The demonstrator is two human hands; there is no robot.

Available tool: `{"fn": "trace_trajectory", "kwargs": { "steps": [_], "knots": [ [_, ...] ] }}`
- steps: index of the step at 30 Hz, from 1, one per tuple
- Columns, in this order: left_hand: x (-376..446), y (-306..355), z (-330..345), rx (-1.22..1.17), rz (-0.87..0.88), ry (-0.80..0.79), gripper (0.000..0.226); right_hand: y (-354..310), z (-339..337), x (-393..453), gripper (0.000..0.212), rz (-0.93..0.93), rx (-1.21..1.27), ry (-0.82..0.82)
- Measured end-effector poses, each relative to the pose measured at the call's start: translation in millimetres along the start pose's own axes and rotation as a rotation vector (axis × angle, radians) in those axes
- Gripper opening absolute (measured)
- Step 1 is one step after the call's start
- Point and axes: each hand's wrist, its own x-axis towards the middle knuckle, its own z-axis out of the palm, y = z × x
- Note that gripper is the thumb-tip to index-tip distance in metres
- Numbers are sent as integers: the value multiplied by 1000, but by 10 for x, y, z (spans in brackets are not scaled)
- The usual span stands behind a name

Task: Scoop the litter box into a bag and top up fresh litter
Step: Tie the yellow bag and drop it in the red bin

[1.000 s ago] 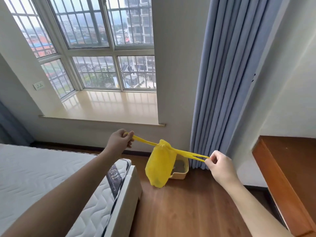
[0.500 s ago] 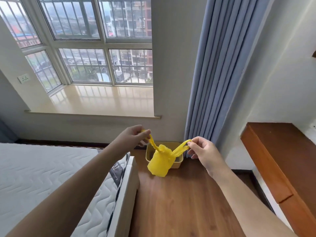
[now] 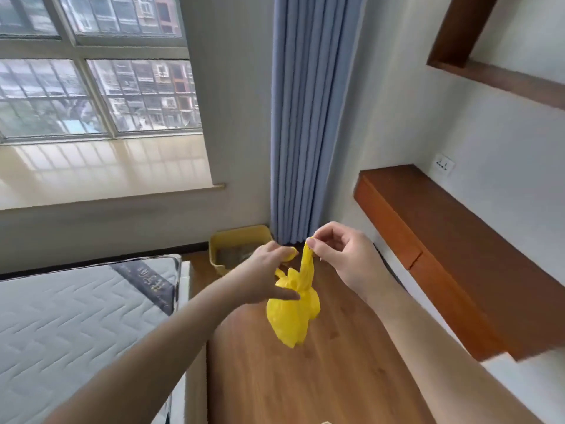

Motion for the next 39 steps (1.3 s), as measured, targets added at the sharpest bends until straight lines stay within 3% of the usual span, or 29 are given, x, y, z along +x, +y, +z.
{"fn": "trace_trajectory", "kwargs": {
  "steps": [2, 4, 8, 14, 17, 20, 25, 29, 31, 35, 39],
  "knots": [
    [35, 165, 284, 199, 60, -118, 98, -63, -152, -240, 12, 3, 2, 39],
    [79, 325, 542, 329, 129, -163, 96, -78, -325, -489, 12, 21, -3, 86],
    [253, 707, 916, 334, 293, -111, 57, -51, -713, -1032, 16, 103, -25, 174],
    [278, 1669, 1334, 94, 448, -231, 15, 281, -1285, -1950, 11, 295, -49, 370],
    [177, 2171, 1579, 23, 526, -295, 17, 507, -1516, -2552, 36, 366, -327, 408],
    [17, 2710, 1817, -48, 566, -330, 18, 681, -1682, -3204, 47, 434, -513, 429],
    [-448, 3609, 2324, -206, 582, -377, 17, 859, -1913, -4402, 50, 605, -489, 420],
    [-914, 4306, 2780, -239, 635, -386, 19, 793, -2059, -5350, 63, 681, -129, 454],
    [-1128, 4643, 2996, -252, 662, -395, 27, 773, -2129, -5746, 64, 690, -96, 485],
    [-1466, 5216, 3402, -226, 728, -438, 22, 798, -2197, -6360, 77, 719, -176, 671],
    [-1687, 5723, 3690, -254, 844, -487, 16, 906, -2330, -6818, 59, 770, -236, 871]
  ]
}}
